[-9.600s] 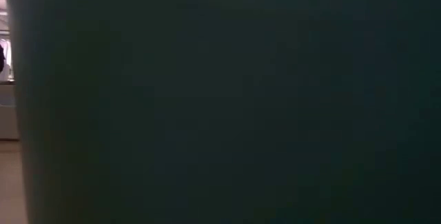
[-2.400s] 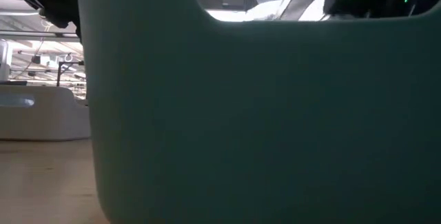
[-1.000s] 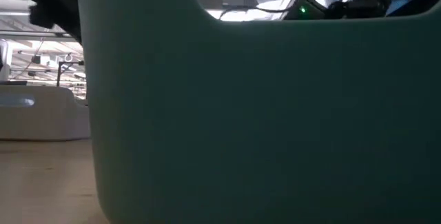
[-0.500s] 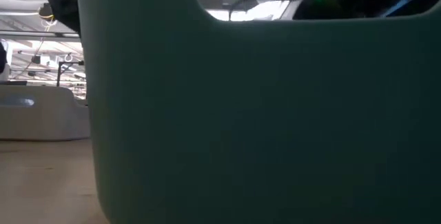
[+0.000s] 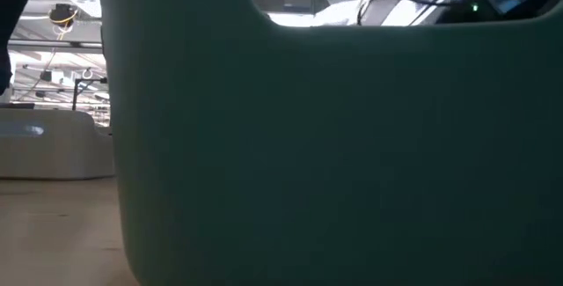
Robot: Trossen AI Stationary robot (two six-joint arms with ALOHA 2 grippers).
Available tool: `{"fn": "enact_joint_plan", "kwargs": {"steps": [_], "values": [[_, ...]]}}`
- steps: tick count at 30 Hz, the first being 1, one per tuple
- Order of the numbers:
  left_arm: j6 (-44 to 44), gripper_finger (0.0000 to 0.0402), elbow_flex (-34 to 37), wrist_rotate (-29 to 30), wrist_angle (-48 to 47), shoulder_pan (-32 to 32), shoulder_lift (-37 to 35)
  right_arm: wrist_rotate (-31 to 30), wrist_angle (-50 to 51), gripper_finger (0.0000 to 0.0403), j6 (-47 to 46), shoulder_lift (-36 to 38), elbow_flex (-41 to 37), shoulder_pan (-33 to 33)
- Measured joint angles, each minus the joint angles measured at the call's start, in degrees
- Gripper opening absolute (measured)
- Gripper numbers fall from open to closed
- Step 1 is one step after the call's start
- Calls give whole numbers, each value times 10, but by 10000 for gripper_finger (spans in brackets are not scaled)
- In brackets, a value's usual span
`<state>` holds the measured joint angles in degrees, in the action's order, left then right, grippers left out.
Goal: Sort Maruchan noodles
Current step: Put the blue noodle pack into the blue bin
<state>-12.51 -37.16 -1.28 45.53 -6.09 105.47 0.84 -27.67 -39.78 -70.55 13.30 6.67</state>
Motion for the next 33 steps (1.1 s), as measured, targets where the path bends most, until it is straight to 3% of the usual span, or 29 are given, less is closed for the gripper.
{"fn": "enact_joint_plan", "kwargs": {"steps": [14,23,33], "values": [[44,224,-5,21,1,-8,3,-4,4,290,-145,-103,15,5],[57,224,-5,28,-20,-16,8,-15,-12,300,-134,-199,84,6],[45,224,-5,33,18,-19,89,-17,-85,300,-129,-260,109,5]]}}
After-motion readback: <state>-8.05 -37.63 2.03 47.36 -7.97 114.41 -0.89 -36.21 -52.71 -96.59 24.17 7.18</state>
